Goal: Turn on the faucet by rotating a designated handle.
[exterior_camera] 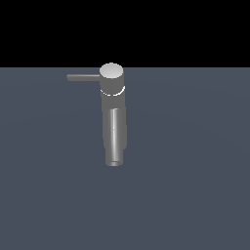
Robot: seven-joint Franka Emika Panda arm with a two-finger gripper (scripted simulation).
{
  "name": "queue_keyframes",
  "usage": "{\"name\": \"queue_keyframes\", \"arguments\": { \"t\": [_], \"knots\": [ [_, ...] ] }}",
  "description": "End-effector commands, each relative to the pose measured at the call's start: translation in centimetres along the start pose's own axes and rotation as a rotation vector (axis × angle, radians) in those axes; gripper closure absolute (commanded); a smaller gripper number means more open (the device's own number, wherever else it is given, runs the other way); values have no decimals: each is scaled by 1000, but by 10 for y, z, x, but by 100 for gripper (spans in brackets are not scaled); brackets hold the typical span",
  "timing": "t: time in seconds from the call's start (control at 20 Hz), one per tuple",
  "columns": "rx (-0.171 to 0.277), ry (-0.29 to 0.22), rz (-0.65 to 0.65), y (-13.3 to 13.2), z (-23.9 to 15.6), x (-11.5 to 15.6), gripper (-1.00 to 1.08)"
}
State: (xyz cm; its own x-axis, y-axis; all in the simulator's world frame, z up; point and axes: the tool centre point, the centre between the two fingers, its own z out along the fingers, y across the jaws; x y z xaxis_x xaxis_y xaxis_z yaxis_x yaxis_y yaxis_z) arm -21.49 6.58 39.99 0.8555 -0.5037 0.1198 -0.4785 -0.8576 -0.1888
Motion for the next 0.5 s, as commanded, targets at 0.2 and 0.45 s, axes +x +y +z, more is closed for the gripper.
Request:
{"name": "queue_keyframes", "arguments": {
  "t": [0.2,0.45],
  "knots": [
    [54,45,161,-19,29,6,108],
    [92,78,275,-33,49,13,108]
  ]
}}
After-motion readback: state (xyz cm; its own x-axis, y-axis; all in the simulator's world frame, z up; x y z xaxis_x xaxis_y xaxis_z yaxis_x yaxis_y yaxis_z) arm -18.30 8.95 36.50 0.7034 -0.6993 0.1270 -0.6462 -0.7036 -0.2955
